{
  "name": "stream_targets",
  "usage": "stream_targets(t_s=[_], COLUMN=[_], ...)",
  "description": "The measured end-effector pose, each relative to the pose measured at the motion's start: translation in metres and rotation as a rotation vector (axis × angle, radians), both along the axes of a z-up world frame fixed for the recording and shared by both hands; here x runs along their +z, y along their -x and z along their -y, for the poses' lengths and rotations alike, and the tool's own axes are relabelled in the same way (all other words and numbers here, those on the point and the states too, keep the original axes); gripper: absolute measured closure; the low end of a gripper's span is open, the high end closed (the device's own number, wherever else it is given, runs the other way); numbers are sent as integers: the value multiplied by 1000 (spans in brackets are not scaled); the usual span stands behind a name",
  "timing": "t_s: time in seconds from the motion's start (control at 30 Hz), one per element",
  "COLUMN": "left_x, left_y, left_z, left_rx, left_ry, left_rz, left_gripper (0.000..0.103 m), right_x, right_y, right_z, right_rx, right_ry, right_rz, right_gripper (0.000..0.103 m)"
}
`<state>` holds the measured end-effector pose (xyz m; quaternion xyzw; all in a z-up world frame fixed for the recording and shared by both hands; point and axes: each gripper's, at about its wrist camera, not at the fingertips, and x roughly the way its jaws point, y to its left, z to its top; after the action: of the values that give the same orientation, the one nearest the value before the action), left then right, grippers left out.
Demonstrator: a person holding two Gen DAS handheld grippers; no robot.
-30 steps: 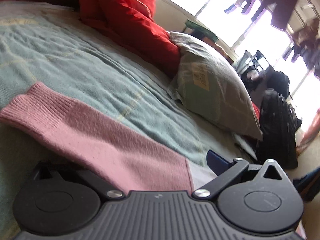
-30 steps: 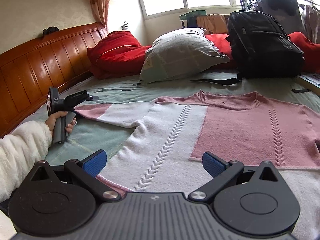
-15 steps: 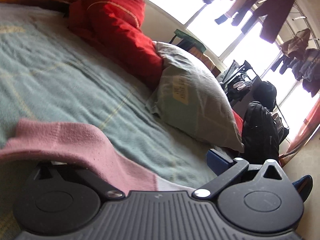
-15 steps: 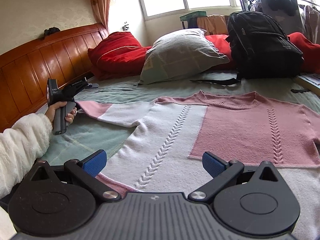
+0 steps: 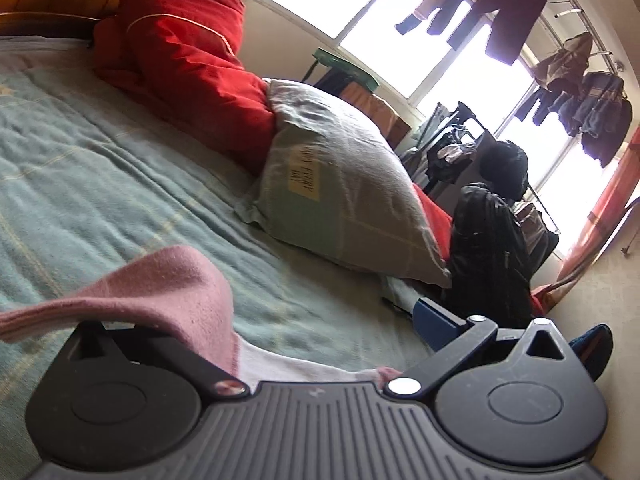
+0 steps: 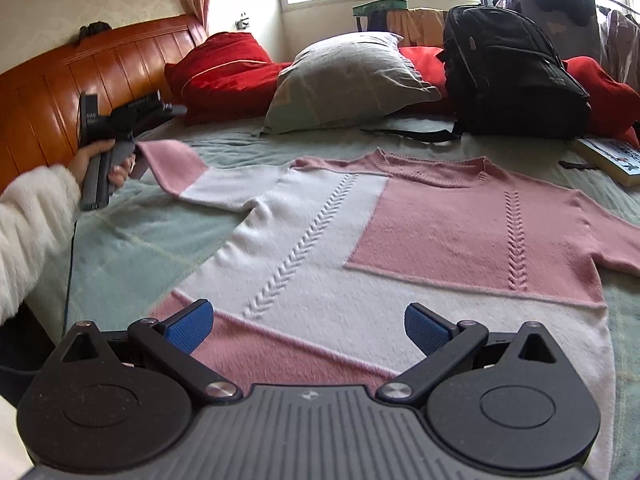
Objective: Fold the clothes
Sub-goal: 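Close the left gripper on the pink sleeve cuff, then lift the pink sleeve cuff up with the left gripper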
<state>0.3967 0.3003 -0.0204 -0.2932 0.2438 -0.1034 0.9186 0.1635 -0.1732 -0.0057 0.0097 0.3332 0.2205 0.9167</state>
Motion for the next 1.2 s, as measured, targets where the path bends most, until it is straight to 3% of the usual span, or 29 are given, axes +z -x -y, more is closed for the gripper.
stream_targets(t_s=[1.2], left_x=[59], left_y=[-7], left_z=[140], left_rx=[-56], left_ry=[11], left_rz=[-54], left_gripper=[1], right_x=[-9], right_y=[50], right_z=[98], right_rx=[-6], right_ry=[-57], right_rz=[-18], right_gripper=[0])
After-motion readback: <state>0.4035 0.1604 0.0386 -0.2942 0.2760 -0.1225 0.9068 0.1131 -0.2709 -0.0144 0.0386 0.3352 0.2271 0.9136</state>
